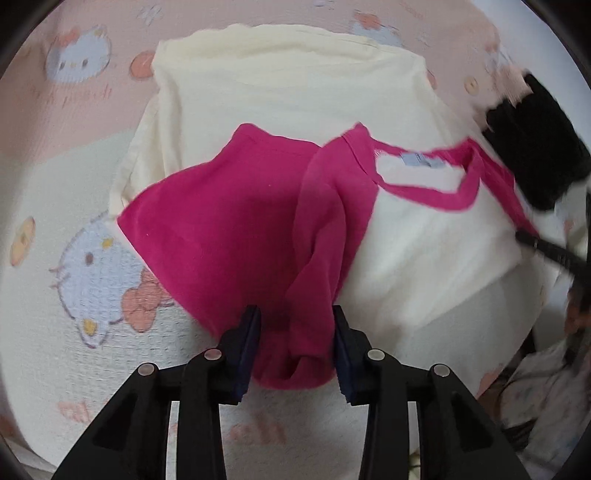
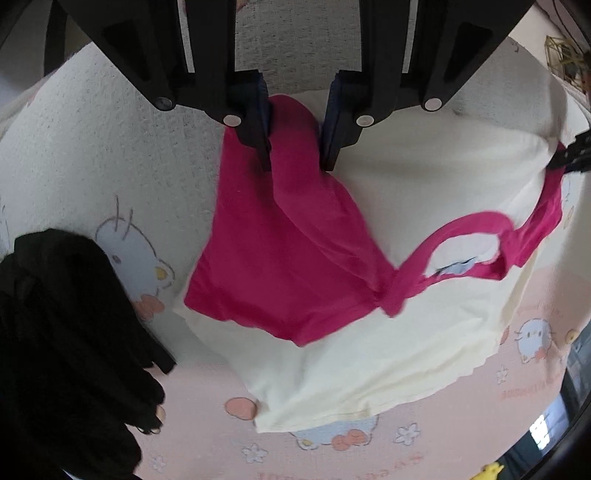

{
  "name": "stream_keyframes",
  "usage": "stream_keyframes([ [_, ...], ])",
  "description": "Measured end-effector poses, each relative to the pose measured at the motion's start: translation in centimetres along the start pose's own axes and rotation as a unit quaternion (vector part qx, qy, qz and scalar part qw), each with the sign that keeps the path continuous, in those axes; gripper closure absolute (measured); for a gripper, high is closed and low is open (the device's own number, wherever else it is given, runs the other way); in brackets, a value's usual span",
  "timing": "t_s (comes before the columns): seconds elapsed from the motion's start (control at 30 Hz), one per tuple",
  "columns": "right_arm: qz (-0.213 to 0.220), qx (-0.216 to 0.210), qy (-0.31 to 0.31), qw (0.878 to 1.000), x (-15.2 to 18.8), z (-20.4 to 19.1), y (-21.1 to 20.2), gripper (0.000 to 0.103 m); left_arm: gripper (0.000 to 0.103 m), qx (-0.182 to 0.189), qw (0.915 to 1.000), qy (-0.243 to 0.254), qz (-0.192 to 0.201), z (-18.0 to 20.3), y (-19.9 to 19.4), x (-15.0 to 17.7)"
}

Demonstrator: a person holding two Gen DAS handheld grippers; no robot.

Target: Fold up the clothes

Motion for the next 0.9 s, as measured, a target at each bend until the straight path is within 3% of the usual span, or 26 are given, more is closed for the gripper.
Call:
stream_keyframes([
  [0.07,-0.001,0.013,-0.010,1.000,0.1,-0.2,0.0,0.082,0.068,-0.021,0.9993,0.029,0.008,0.5,-0.2,0.3],
  [0.33,-0.007,0.014,0.001,1.000,0.2,0.0,0.0,0.082,0.068,-0.023,0.9987,0.039,0.023,0.5,-1.0,1.0],
  [0.43,0.003,0.033,-0.045,0.998,0.2,-0.9,-0.5,0.070,0.067,-0.045,0.9964,0.065,0.031,1.1,-1.5,1.2],
  [0.5,0.012,0.070,-0.082,0.994,0.5,-1.6,-0.9,0.049,0.063,-0.064,0.9930,0.090,0.041,1.8,-2.2,1.1],
  [0.53,0.022,0.091,-0.106,0.990,0.6,-2.1,-1.3,0.036,0.056,-0.073,0.9909,0.103,0.049,2.2,-2.7,1.0],
  [0.57,0.035,0.103,-0.130,0.986,0.7,-2.7,-1.7,0.033,0.049,-0.081,0.9884,0.115,0.056,2.5,-3.1,0.9],
  [0.63,0.057,0.116,-0.172,0.977,1.0,-4.0,-2.4,0.033,0.020,-0.097,0.9824,0.142,0.074,3.0,-4.1,0.7],
  [0.73,0.079,0.130,-0.231,0.961,1.7,-5.8,-3.2,0.031,0.020,-0.129,0.9678,0.192,0.098,4.5,-4.8,0.1],
  [0.9,0.066,0.155,-0.306,0.937,3.4,-6.6,-2.5,0.030,0.020,-0.208,0.9252,0.294,0.121,6.3,-4.4,0.6],
])
Point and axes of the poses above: each gripper's, at about its wrist camera, not at the fingertips, and y roughly the way its jaws point, z to its right, x to its underside, the point moved 5 cm from there along y, roughly the way its jaws point, and after that the axes turned 6 degrees about -x, right-handed, at the moved point
